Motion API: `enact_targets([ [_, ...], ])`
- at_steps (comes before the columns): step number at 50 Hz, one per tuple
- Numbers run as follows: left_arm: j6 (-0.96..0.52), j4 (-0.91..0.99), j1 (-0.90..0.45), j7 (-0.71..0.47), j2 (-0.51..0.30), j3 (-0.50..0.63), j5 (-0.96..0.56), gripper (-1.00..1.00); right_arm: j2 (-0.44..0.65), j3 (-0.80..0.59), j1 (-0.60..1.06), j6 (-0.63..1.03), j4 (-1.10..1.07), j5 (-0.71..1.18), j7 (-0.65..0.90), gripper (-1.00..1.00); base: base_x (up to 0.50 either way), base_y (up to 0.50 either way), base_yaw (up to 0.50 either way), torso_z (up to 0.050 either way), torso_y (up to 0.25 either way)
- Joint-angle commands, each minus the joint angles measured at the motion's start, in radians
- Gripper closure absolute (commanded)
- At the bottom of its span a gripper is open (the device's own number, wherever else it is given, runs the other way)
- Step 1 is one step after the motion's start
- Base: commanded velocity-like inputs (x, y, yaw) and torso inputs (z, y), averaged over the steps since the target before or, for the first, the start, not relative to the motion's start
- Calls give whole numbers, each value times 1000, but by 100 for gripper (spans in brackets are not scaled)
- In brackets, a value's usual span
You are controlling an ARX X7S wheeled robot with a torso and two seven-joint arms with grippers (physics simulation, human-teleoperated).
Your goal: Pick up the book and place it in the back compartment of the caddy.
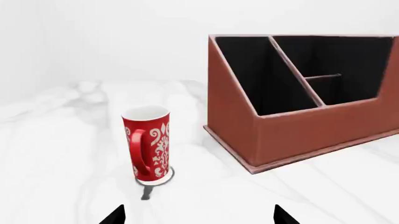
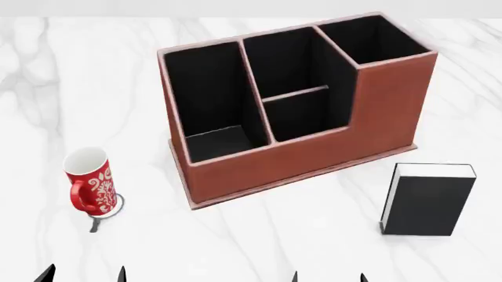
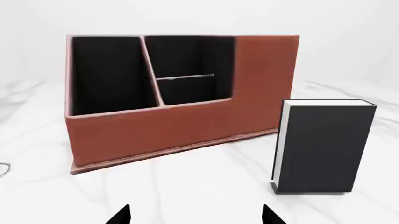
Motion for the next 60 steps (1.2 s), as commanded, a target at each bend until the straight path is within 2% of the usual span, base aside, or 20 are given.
enact_targets([
  [1,-45,3,-5,1,-17,7,-51,-100,15,-12,12,2,11,23,21,-100,0,0,0,0,0],
  [8,-1,-43,-24,-41,-35,37,-48,-100,38,-31,11,8,0,47,54,-100,0,0,0,0,0],
  [16,-49,2,-15,-33,-53,52,-107,-100,57,-51,5,21,-23,61,70,-100,0,0,0,0,0],
  [29,-9,31,-5,-43,-72,64,-145,-100,68,-45,2,-14,-42,92,114,-100,0,0,0,0,0],
  [40,134,93,38,-41,-73,38,-216,-100,79,-32,-84,-138,-179,64,182,-100,0,0,0,0,0],
  [46,217,119,66,-60,-76,35,-202,-100,84,-30,-91,-202,-180,43,213,-100,0,0,0,0,0],
  [54,342,171,110,-95,-74,26,-176,-100,95,-4,-149,-261,-287,50,254,-100,0,0,0,0,0],
  [57,397,172,121,-116,-77,22,-122,-100,103,0,-173,-276,-323,46,261,-100,0,0,0,0,0],
  [60,394,178,120,-131,-80,13,-135,-100,107,3,-181,-280,-340,52,269,-100,0,0,0,0,0],
])
